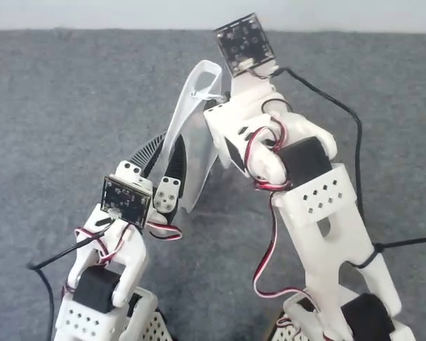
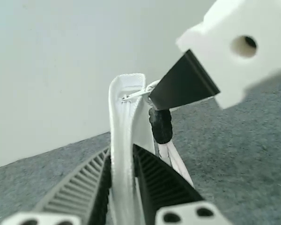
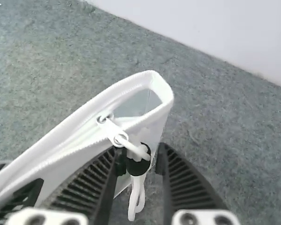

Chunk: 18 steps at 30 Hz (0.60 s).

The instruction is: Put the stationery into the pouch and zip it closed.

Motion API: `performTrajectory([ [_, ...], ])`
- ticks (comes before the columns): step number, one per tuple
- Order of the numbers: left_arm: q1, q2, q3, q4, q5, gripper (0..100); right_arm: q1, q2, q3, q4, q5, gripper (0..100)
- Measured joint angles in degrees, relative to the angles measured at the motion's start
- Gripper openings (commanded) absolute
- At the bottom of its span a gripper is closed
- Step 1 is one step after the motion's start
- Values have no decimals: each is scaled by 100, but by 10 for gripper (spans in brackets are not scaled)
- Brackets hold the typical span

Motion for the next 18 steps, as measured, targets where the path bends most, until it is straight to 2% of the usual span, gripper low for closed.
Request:
performTrajectory([
  [7,-9,0,0,0,-79,9,-105,0,0,0,501,7],
  [11,-9,0,0,35,-132,9,26,0,0,-281,536,7],
  [18,26,0,-70,202,-158,9,519,9,0,-835,-158,7],
])
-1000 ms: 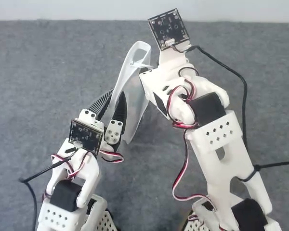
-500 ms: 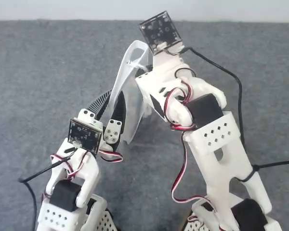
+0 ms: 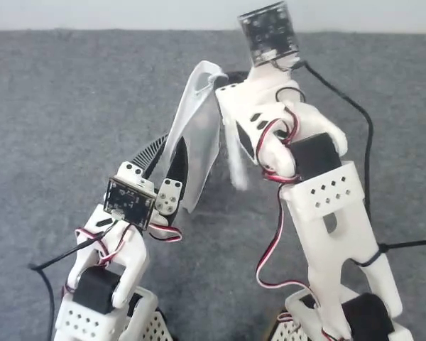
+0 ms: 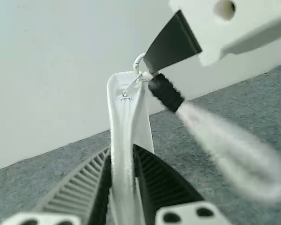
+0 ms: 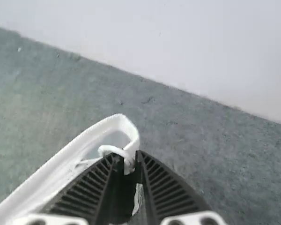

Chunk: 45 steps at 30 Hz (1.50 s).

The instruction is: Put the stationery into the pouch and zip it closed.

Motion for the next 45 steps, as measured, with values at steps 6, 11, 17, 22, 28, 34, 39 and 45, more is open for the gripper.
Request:
performTrajectory([
  [6,0,0,0,0,0,9,70,0,9,-220,-141,7],
  [11,0,0,0,44,0,9,70,325,9,-378,-149,7],
  [17,0,0,-9,70,0,9,229,756,-26,-897,-149,7],
  [22,0,0,-9,70,-18,9,325,844,-26,-1178,-149,7],
  [28,0,0,-9,70,-26,9,484,993,-18,-1538,-149,7],
  [34,-9,0,-9,70,-62,9,484,1345,-158,-1758,-149,7],
  [39,-9,9,-9,70,-97,9,607,1741,-536,-1758,-141,7],
  [45,-35,35,-9,70,-97,9,607,2127,-879,-1758,-141,7],
])
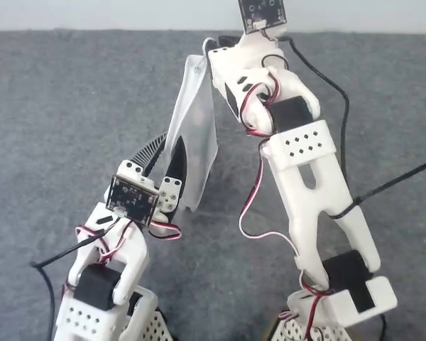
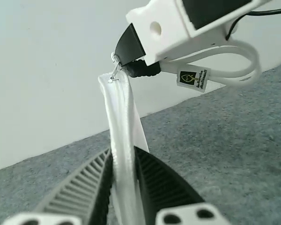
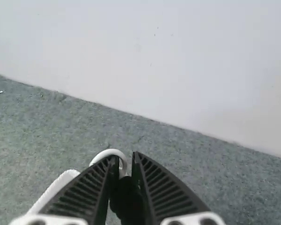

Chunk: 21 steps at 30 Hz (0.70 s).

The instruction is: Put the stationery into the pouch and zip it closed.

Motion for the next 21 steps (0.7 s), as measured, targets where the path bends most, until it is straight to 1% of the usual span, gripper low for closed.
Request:
performTrajectory([
  [8,0,9,0,0,0,9,53,53,-18,0,0,8],
  [11,9,0,0,0,0,9,62,26,-35,158,0,13],
  [17,35,-26,18,0,-9,12,79,-360,-114,914,-9,158],
  [19,44,-26,18,18,-9,17,114,-501,-132,1240,-18,162],
  [21,44,-26,18,35,-9,51,123,-615,-132,1538,-18,162],
])
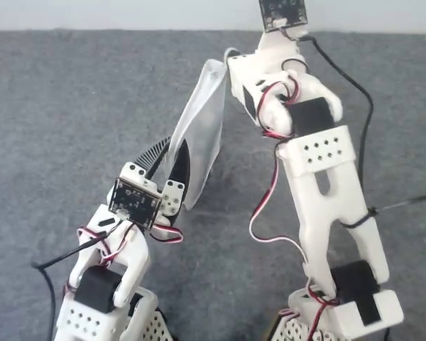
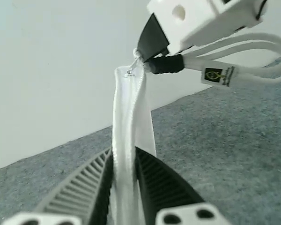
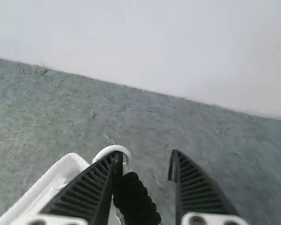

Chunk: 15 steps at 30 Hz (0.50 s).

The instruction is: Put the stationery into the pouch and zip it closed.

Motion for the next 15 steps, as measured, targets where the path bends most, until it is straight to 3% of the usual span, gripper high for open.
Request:
performTrajectory([
  [4,0,0,0,35,0,106,18,-255,-62,510,-9,162],
  [10,-53,53,255,264,-9,32,-9,-879,-53,1433,-9,162],
  [15,-290,62,255,281,-589,12,-281,-1319,-53,1987,-9,162],
])
